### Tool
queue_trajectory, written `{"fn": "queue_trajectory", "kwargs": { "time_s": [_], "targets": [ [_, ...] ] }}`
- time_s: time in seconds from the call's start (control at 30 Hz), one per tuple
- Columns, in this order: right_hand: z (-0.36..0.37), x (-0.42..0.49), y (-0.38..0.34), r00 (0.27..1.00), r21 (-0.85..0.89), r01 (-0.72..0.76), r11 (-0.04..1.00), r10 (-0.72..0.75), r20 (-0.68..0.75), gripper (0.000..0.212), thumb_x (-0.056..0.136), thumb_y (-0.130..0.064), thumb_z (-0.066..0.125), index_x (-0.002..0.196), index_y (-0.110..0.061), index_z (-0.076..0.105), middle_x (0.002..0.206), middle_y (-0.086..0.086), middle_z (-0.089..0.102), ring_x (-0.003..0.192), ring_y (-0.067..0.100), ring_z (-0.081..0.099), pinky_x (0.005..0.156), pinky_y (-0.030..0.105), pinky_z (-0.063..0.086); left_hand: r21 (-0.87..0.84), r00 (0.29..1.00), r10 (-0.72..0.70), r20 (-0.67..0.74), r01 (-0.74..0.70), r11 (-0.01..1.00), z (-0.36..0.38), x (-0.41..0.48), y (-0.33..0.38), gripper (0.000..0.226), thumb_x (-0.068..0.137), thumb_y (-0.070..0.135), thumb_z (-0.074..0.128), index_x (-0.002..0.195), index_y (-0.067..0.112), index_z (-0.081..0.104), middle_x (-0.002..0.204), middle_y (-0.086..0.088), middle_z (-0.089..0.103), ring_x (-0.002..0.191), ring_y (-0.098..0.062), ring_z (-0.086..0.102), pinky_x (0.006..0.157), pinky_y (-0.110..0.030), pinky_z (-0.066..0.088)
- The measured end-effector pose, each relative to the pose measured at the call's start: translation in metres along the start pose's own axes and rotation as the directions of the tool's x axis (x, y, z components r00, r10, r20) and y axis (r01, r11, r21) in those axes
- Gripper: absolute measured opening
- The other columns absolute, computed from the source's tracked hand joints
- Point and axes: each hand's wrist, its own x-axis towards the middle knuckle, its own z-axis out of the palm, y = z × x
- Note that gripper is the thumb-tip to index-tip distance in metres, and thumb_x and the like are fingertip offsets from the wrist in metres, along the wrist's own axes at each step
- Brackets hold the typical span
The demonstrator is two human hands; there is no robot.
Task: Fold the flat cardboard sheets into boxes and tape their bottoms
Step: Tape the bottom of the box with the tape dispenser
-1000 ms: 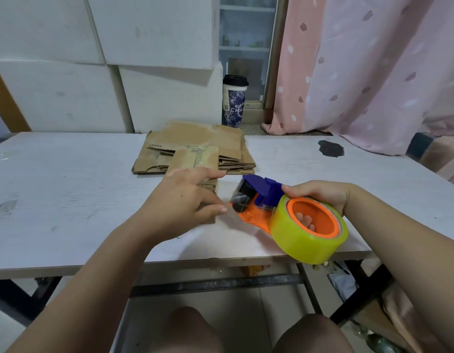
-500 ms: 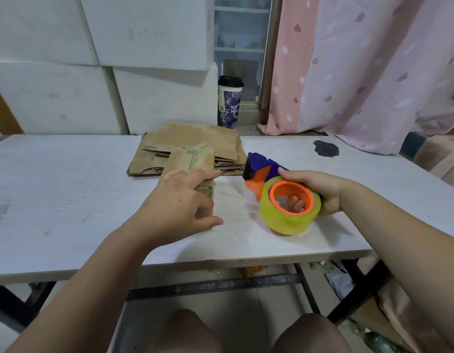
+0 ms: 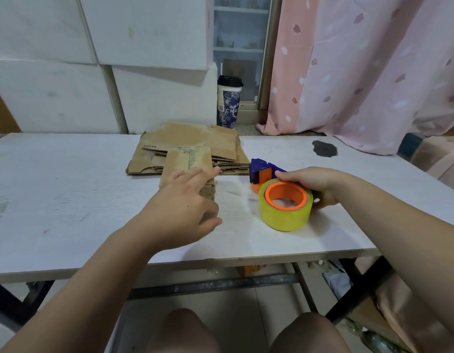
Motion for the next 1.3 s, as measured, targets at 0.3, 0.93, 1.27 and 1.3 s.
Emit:
{"fn": "queue_trajectory", "kwargs": {
  "time_s": [0.3, 0.93, 1.27, 1.3],
  "targets": [
    [0.009, -0.001, 0.001, 0.956, -0.210, 0.220, 0.953, -0.253, -0.148, 0.041, 0.087, -0.046, 0.064, 0.088, -0.005, 0.066, 0.086, 0.013, 0.063, 0.070, 0.022, 0.054, 0.064, 0.029, 0.042, 0.111, 0.997, 0.050, -0.061, -0.043, 0.993, -0.001, 0.006, -0.001, 0.103, 0.093, 0.016, 0.048, 0.122, 0.047, -0.046, 0.145, 0.001, 0.034, 0.119, -0.016, 0.036, 0.100, -0.027, 0.028],
    [0.103, -0.056, -0.004, 0.509, -0.337, 0.679, 0.653, -0.748, -0.426, 0.039, 0.087, 0.000, 0.047, 0.108, -0.028, 0.064, 0.116, -0.006, 0.058, 0.114, 0.011, 0.047, 0.090, 0.022, 0.037, -0.091, 0.975, -0.160, -0.153, 0.147, 0.985, -0.007, 0.012, -0.010, 0.050, 0.086, 0.013, 0.049, 0.134, 0.024, 0.036, 0.123, 0.005, 0.049, 0.096, -0.019, 0.054, 0.068, -0.031, 0.045],
    [0.039, -0.047, -0.005, 0.463, -0.252, 0.658, 0.710, -0.645, -0.608, 0.031, 0.084, -0.004, 0.048, 0.083, -0.033, 0.059, 0.105, -0.007, 0.058, 0.103, 0.008, 0.045, 0.087, 0.025, 0.032, -0.173, 0.970, -0.188, -0.153, 0.161, 0.972, -0.006, 0.012, -0.013, 0.042, 0.090, 0.018, 0.054, 0.129, 0.024, 0.040, 0.122, 0.005, 0.054, 0.094, -0.014, 0.050, 0.064, -0.024, 0.033],
    [0.038, -0.045, -0.005, 0.462, -0.286, 0.649, 0.705, -0.664, -0.588, 0.029, 0.084, -0.005, 0.048, 0.085, -0.032, 0.059, 0.105, -0.007, 0.060, 0.105, 0.012, 0.047, 0.088, 0.027, 0.035, -0.169, 0.971, -0.182, -0.158, 0.155, 0.973, -0.006, 0.012, -0.013, 0.040, 0.090, 0.018, 0.054, 0.127, 0.024, 0.041, 0.121, 0.005, 0.054, 0.090, -0.012, 0.047, 0.062, -0.023, 0.031]
  ]
}}
